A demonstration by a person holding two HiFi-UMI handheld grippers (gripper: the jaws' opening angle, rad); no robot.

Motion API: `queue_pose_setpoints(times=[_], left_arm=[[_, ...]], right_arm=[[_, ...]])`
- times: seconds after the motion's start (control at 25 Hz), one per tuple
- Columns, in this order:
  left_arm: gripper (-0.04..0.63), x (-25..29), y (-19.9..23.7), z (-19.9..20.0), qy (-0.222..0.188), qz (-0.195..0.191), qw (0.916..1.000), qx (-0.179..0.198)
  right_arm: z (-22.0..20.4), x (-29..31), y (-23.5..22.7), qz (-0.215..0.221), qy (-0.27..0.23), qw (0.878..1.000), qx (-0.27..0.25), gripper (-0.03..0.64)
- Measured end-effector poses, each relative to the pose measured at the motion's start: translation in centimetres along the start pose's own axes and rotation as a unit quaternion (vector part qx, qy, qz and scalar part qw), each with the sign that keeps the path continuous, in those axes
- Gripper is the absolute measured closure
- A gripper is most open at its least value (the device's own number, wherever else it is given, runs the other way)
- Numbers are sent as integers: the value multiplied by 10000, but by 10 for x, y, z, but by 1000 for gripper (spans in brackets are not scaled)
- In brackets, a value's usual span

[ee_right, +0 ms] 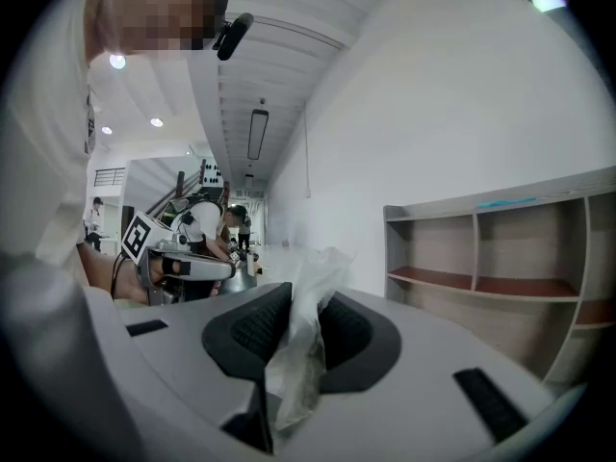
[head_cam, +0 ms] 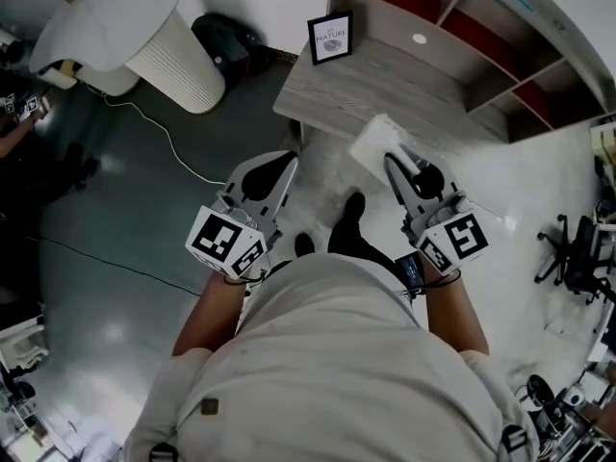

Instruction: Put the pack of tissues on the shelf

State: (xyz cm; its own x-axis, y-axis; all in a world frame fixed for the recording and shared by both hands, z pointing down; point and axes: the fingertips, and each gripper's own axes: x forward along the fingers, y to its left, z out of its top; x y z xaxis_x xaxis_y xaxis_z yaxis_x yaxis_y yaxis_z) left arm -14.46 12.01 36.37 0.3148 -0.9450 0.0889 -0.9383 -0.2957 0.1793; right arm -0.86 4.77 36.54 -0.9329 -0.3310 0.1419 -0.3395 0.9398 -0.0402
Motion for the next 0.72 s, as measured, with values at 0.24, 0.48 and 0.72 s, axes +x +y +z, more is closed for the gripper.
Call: queue_pose_setpoints(times=[0.24,0.48,0.72], left_arm=[[580,59,18,8,13,164,9999,-20],[580,126,16,19,-1,133,9999,66],[580,179,7,25,40,181,9997,135]], right_arm=[[6,24,-58,186,-31,9998,13,520],[13,31,-122,265,-79,9996,-4,520],[17,25,-177,308,-159,9994,-24,521]])
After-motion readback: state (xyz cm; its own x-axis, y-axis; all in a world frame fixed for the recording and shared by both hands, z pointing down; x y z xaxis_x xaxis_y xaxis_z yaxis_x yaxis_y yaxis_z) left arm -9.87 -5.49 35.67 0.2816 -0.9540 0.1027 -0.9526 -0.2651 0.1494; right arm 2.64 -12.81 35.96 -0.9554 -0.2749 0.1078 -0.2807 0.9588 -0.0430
